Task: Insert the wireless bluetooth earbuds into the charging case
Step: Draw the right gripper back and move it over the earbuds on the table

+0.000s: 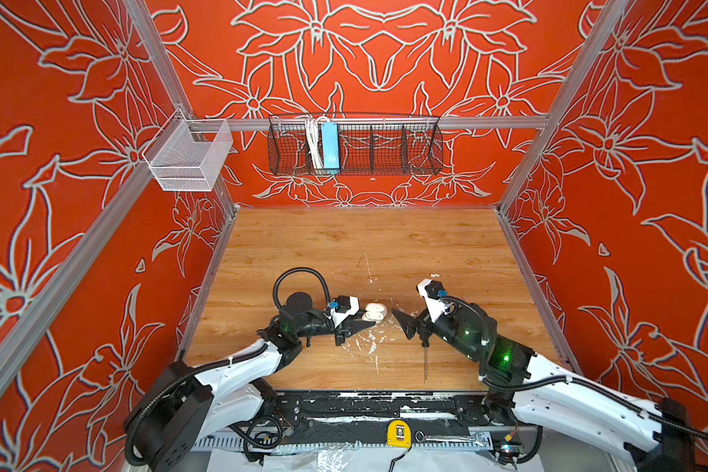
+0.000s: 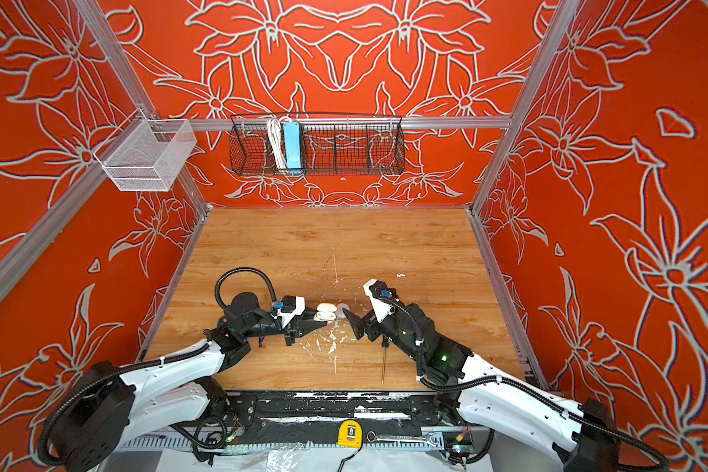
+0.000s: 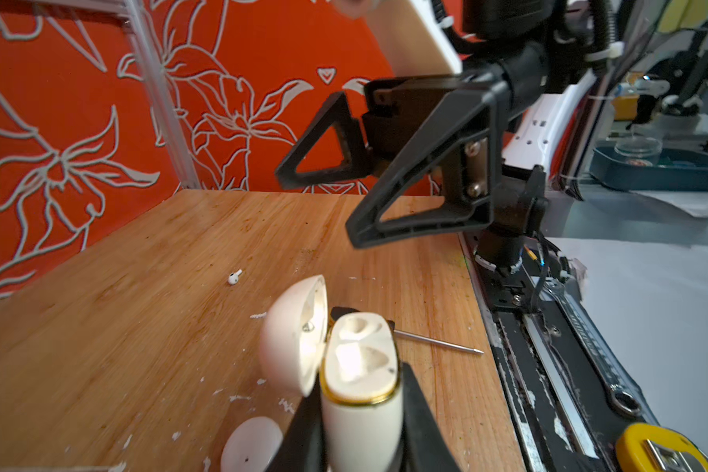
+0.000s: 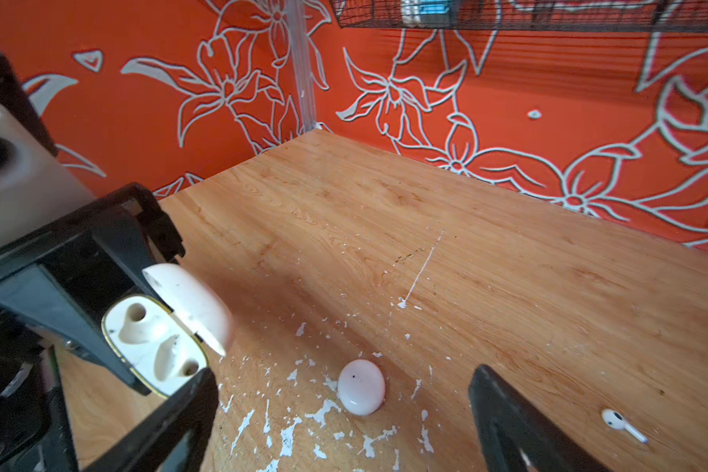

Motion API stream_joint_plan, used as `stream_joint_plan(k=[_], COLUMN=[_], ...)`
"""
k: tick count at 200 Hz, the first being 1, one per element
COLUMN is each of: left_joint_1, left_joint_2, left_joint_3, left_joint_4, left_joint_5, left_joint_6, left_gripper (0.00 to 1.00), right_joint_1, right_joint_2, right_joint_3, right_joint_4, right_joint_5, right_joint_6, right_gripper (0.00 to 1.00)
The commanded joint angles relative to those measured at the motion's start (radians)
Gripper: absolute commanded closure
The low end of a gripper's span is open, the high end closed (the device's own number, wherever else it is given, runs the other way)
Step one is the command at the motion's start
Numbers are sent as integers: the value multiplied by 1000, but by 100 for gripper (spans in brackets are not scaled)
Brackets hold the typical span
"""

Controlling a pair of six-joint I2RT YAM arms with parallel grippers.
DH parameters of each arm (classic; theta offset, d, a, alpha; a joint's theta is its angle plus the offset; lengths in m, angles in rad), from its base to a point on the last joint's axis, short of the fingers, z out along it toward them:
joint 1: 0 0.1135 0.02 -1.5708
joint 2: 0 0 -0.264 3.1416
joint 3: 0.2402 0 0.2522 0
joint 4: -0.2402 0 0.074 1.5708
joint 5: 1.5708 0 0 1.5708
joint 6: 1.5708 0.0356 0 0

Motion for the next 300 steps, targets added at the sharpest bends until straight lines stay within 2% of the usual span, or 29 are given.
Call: stream_joint_plan(k=[1,17,30,50,76,102,148,179,217,260,300], left_joint_1=[45,57,61,63,63,51,39,39,38,33,28], left_joint_2=[31,30,22,22,7,-36,-94,-111,-127,-121,-127], left_joint_3=[-36,-55,-68,-83,-55,-45,-52,-57,-57,-50,-49], left_joint_4=[195,234,258,302,243,150,97,77,58,57,47], left_joint_5=[-7,-24,-50,-69,-34,-62,-111,-133,-147,-145,-144], left_joint_6=[-120,-141,-158,-182,-173,-126,-88,-78,-70,-70,-65], left_gripper=[100,100,100,100,100,100,100,100,100,100,100], right_joint_1=[-10,-32,-64,-128,-190,-199,-199,-199,-205,-247,-258], right_joint_2=[10,45,92,192,294,332,374,456,571,744,813], right_joint_3=[62,99,153,231,256,247,259,302,337,395,411], right_joint_4=[-100,-183,-297,-449,-543,-590,-639,-654,-628,-599,-572], right_joint_5=[154,208,205,87,-65,-73,-108,-153,-130,-140,-145], right_joint_6=[92,157,222,277,309,318,290,270,263,257,274], right_gripper=[2,2,2,4,20,26,32,38,39,48,52])
